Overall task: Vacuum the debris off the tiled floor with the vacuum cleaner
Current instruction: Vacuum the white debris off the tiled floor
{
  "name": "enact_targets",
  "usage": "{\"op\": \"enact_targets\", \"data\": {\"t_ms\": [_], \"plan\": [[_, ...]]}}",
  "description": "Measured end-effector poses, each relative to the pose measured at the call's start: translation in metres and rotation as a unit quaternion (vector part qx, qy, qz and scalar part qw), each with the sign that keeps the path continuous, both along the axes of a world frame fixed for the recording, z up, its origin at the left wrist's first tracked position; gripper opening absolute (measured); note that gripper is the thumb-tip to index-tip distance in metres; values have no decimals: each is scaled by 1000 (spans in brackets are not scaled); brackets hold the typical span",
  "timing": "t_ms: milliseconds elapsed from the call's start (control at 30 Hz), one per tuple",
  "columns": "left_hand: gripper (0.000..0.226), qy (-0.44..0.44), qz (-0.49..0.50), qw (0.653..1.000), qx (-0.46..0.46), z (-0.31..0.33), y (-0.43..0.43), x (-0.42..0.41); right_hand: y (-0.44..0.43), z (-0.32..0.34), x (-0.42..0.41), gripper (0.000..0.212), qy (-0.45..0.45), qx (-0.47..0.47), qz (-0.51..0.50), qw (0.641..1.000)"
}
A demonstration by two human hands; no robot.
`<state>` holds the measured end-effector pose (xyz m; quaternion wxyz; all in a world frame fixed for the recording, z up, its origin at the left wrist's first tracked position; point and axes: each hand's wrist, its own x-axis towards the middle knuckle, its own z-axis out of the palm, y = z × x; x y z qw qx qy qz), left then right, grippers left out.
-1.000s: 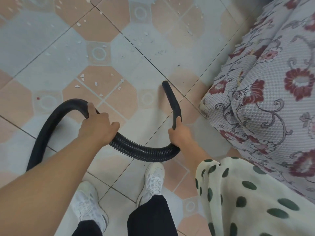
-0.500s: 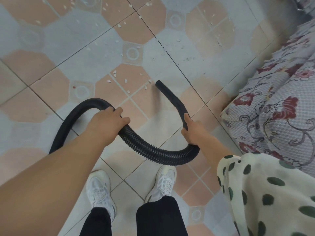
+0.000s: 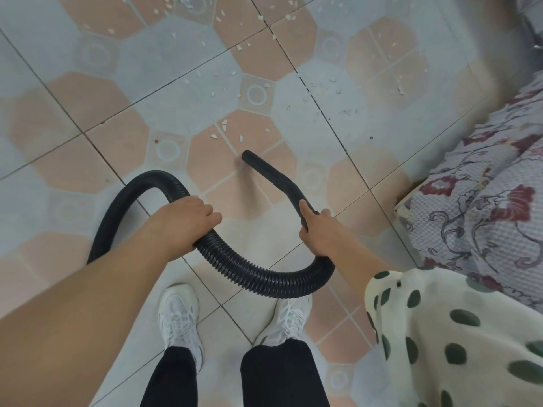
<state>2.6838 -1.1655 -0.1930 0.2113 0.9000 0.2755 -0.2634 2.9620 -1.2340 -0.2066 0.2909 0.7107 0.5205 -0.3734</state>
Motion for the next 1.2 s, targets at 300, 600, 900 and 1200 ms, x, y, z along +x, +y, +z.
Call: {"op": "enact_targets", "data": {"t_ms": [300, 600, 900, 1200], "plan": [[22, 16, 48, 998, 21, 12, 3, -46, 26, -3, -36, 66, -18, 0, -36, 999], [25, 35, 97, 994, 19, 16, 12, -94, 78, -4, -84, 66, -23, 15, 32, 999], [27, 38, 111, 993, -7, 13, 1, -134, 80, 1, -134, 64, 10, -22, 94, 995], [28, 49, 165, 985, -30, 7, 2, -185, 111, -6, -179, 64, 6, 0, 137, 991]]}}
